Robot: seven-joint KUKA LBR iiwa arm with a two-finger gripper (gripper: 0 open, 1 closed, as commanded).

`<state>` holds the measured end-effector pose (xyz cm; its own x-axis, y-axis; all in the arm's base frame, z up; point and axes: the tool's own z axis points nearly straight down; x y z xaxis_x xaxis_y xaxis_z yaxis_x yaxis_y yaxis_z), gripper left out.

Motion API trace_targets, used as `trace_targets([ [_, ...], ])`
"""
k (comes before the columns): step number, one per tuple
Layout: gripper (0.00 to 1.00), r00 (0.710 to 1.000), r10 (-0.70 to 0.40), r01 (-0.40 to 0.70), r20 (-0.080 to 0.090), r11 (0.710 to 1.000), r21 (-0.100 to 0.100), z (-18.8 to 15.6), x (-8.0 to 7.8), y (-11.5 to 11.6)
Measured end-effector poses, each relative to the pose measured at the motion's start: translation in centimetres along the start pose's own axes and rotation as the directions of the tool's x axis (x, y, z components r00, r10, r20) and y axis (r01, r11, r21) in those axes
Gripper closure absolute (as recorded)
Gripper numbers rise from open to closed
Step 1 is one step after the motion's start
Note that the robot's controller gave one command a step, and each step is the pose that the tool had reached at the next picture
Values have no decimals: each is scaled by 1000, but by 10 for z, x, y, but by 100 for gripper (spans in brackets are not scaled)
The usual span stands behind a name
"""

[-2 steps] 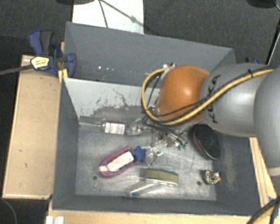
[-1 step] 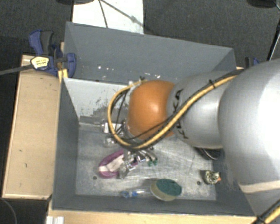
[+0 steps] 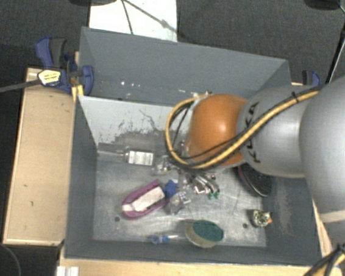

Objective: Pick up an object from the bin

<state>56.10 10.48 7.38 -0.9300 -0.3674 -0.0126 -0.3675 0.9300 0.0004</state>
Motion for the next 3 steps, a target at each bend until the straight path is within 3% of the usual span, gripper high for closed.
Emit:
trace_targets([
  [1, 100, 1000, -7, 7, 7, 1000, 1, -3, -3, 2],
  [2, 100, 1000, -4, 4, -2, 1000, -2, -106, 3, 77],
  [3, 100, 1000, 15, -15, -3, 1000, 0, -151, -7, 81],
])
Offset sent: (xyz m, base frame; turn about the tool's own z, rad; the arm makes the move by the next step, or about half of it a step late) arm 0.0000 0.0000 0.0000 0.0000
